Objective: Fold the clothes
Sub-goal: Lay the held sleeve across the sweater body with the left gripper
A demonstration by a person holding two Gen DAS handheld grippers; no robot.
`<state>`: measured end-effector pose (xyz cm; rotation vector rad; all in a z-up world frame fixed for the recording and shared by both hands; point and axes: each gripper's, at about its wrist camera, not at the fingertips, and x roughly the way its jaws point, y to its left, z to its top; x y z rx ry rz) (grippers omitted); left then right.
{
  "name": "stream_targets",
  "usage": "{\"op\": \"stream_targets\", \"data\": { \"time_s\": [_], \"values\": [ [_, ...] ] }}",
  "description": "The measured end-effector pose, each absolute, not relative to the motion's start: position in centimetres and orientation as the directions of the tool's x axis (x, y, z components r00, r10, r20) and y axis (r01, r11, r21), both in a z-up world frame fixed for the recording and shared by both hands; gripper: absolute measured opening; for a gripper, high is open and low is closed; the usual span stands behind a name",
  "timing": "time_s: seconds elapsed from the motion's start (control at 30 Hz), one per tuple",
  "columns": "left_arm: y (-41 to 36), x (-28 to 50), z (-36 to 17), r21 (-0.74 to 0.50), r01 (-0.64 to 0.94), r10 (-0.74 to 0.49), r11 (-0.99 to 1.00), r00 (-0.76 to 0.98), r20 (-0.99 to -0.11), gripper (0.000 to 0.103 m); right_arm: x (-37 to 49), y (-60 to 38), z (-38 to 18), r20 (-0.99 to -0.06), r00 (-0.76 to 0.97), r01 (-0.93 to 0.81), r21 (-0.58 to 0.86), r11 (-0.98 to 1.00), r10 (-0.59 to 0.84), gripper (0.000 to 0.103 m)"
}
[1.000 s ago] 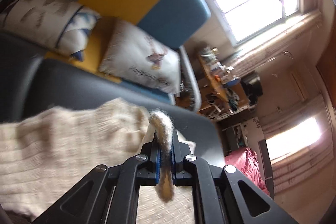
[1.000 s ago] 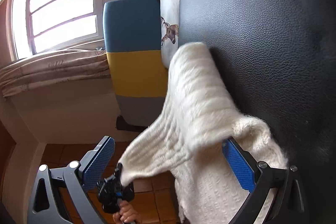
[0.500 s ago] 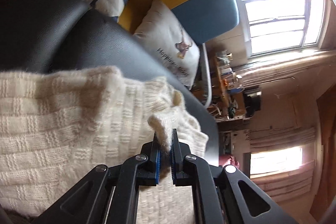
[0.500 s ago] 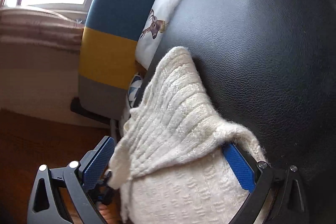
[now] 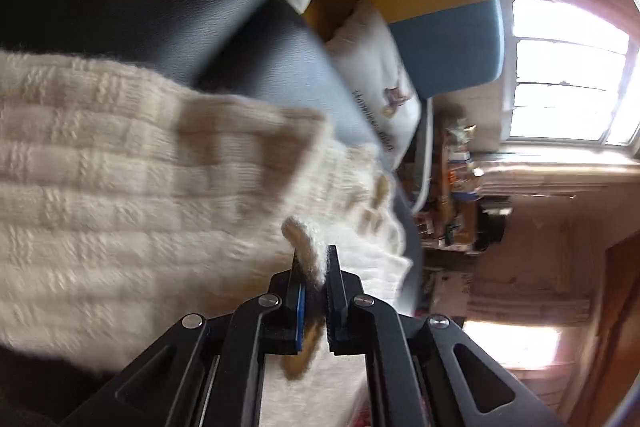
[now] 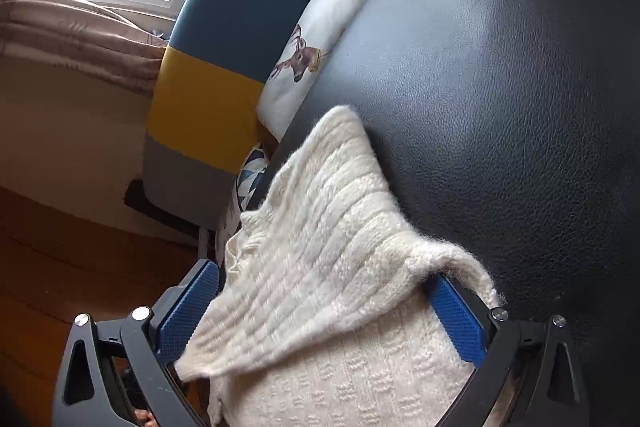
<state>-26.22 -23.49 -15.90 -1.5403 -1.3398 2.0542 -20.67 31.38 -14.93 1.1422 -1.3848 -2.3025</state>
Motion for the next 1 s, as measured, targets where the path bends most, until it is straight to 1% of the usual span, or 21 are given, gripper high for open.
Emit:
{"op": "stream_targets", "data": {
  "time_s": [0.03,0.07,0.17,0.2,0.27,0.3,0.33,0.37,0.4,0.5,0.57,0.67,0.77,0.8,0.9,1.0],
  "values": [
    [-23.1,-26.5,-16.3,-0.693,0.305,0.574,-0.653,-0.398,-0.716,0.007,-20.9,31.3,-14.9,-0.509,-0.670,-0.192,0.822,-0.537,-0.541,0.103],
    [-22.6,-26.6,-16.9,-0.638,0.295,0.526,-0.711,-0.379,-0.761,0.007,-21.0,31.1,-14.9,-0.515,-0.665,-0.189,0.817,-0.545,-0.541,0.103],
    [-23.0,-26.3,-17.4,-0.733,0.282,0.598,-0.619,-0.435,-0.673,0.007,-21.1,30.8,-14.8,-0.534,-0.649,-0.178,0.800,-0.573,-0.543,0.103],
    [-23.0,-26.4,-17.3,-0.740,0.269,0.604,-0.616,-0.442,-0.663,0.007,-21.0,30.9,-14.8,-0.535,-0.646,-0.177,0.799,-0.574,-0.544,0.103],
    [-22.9,-26.5,-17.1,-0.755,0.244,0.615,-0.609,-0.456,-0.643,0.014,-20.8,31.2,-14.8,-0.534,-0.645,-0.180,0.802,-0.570,-0.547,0.103],
    [-22.8,-26.6,-17.1,-0.763,0.242,0.622,-0.600,-0.459,-0.635,0.015,-20.8,31.3,-14.9,-0.533,-0.643,-0.183,0.804,-0.566,-0.549,0.103],
    [-22.7,-26.6,-17.1,-0.770,0.241,0.628,-0.590,-0.462,-0.626,0.015,-20.8,31.4,-14.9,-0.535,-0.641,-0.185,0.804,-0.566,-0.550,0.103],
    [-22.6,-26.7,-17.0,-0.776,0.235,0.632,-0.586,-0.467,-0.619,0.010,-20.8,31.4,-14.9,-0.538,-0.638,-0.185,0.801,-0.569,-0.551,0.103],
    [-22.3,-26.7,-16.2,-0.766,0.197,0.619,-0.612,-0.483,-0.619,0.005,-20.8,31.3,-14.8,-0.547,-0.633,-0.182,0.793,-0.581,-0.548,0.103],
    [-21.2,-26.9,-13.7,-0.721,0.087,0.581,-0.687,-0.531,-0.617,0.007,-20.7,30.7,-14.2,-0.580,-0.616,-0.172,0.759,-0.628,-0.533,0.103],
    [-20.4,-27.8,-13.1,-0.650,0.060,0.531,-0.757,-0.524,-0.666,0.007,-20.3,30.1,-13.2,-0.615,-0.604,-0.146,0.711,-0.688,-0.507,0.103],
    [-19.9,-29.0,-14.2,-0.456,0.143,0.352,-0.879,-0.451,-0.820,0.008,-19.1,29.4,-11.0,-0.663,-0.611,-0.089,0.600,-0.795,-0.432,0.103],
    [-20.8,-28.5,-14.6,-0.497,0.177,0.376,-0.849,-0.459,-0.805,0.013,-18.0,29.2,-8.7,-0.669,-0.644,-0.030,0.508,-0.861,-0.372,0.103],
    [-21.0,-28.1,-14.2,-0.488,0.182,0.357,-0.854,-0.477,-0.803,0.013,-17.8,29.0,-7.9,-0.666,-0.654,-0.005,0.478,-0.878,-0.359,0.103],
    [-21.9,-27.0,-12.7,-0.493,0.198,0.325,-0.847,-0.540,-0.776,0.014,-18.5,27.7,-6.7,-0.655,-0.652,0.088,0.436,-0.896,-0.383,0.103],
    [-21.3,-26.4,-12.0,-0.546,0.162,0.359,-0.822,-0.596,-0.718,0.016,-20.1,25.8,-7.2,-0.666,-0.612,0.155,0.426,-0.891,-0.426,0.103]
  ]
}}
